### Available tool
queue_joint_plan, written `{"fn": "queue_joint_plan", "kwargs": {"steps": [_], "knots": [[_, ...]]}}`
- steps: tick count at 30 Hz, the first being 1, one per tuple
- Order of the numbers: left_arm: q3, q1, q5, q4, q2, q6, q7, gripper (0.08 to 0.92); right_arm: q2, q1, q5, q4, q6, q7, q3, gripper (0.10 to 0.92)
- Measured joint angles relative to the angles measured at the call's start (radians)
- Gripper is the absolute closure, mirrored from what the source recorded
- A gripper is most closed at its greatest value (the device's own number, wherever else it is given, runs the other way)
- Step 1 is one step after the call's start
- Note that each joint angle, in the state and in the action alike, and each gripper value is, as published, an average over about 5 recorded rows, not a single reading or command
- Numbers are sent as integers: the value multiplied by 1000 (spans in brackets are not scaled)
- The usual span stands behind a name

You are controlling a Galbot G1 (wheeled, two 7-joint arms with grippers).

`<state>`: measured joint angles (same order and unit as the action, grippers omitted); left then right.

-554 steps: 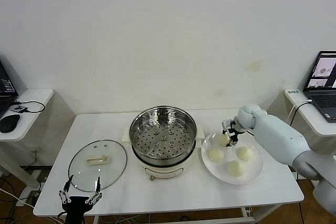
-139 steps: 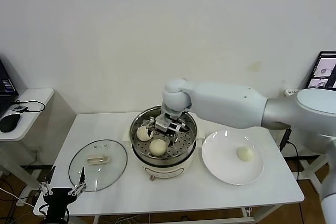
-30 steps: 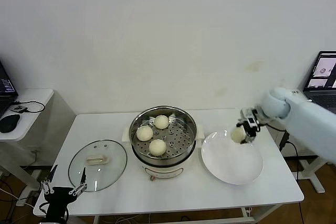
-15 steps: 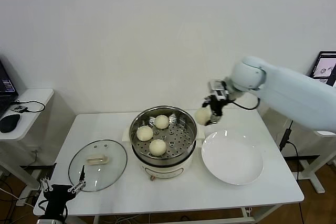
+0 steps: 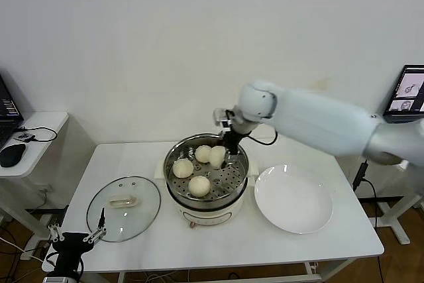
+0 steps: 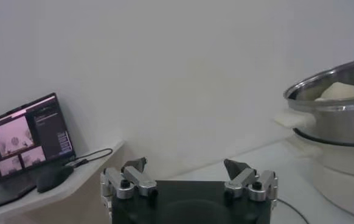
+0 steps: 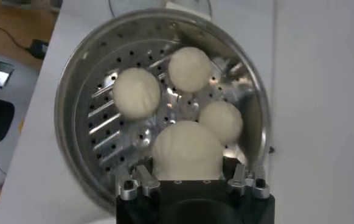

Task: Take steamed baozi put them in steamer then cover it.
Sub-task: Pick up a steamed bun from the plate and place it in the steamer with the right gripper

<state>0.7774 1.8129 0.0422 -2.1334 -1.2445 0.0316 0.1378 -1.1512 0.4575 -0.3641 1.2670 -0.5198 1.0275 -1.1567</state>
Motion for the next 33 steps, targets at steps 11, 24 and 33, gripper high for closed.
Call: {"fn": "queue_joint_plan", "kwargs": {"steps": [11, 24, 33], "knots": [[-4, -7, 1, 5, 0, 0, -2, 177, -36, -23, 48, -46, -10, 4, -10, 347], [-8, -4, -2, 1, -3, -3, -3, 177, -22, -52, 86, -48, -22, 6, -13, 345], [-11, -5, -5, -4, -5, -6, -5, 177, 6, -43, 103, -29, -17, 8, -2, 210]]}}
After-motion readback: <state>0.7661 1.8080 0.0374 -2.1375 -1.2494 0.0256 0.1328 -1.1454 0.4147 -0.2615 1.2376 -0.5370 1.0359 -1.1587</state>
